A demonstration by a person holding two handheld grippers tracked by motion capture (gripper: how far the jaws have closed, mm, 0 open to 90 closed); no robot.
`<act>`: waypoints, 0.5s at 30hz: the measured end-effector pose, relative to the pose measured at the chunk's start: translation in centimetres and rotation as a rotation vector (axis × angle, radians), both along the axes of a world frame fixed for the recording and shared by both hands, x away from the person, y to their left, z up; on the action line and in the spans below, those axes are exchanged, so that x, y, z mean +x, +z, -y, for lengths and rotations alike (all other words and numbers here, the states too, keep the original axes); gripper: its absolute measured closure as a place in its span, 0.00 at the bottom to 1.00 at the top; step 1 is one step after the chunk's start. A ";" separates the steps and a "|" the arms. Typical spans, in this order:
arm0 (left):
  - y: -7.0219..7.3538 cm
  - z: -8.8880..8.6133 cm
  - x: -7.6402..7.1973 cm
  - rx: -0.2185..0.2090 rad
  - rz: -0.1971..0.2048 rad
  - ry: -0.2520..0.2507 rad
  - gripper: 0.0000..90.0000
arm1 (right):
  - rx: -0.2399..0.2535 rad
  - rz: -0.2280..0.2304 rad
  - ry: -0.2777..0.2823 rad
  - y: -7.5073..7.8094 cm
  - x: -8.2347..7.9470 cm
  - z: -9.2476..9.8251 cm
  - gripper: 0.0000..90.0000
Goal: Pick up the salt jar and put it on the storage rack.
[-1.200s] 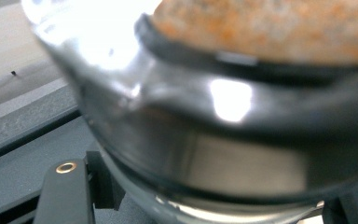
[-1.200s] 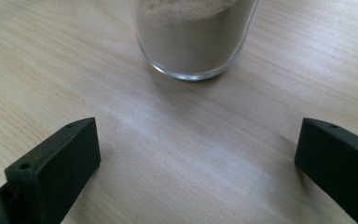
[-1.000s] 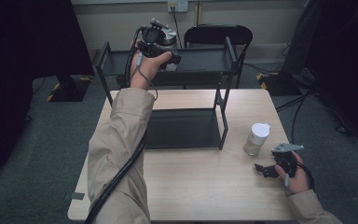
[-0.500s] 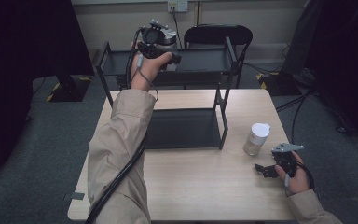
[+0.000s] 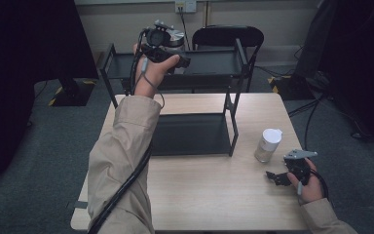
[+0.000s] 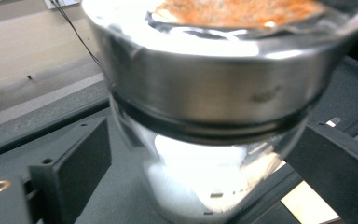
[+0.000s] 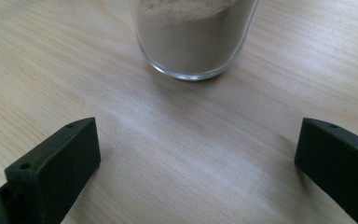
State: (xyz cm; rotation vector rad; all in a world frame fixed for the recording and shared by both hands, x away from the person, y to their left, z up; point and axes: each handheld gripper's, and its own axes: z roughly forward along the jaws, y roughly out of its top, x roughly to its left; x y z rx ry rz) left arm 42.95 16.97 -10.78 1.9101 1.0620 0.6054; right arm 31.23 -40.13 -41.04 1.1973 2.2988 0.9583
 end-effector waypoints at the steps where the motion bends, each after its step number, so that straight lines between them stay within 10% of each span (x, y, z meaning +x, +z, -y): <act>1: 0.0 -0.1 -0.2 -0.004 0.003 0.001 0.05 | 0.000 0.000 0.000 0.0 0.0 0.0 0.00; 15: -0.3 -0.9 -2.7 -0.021 0.048 -0.048 0.02 | 0.000 0.000 0.000 0.0 0.0 0.0 0.00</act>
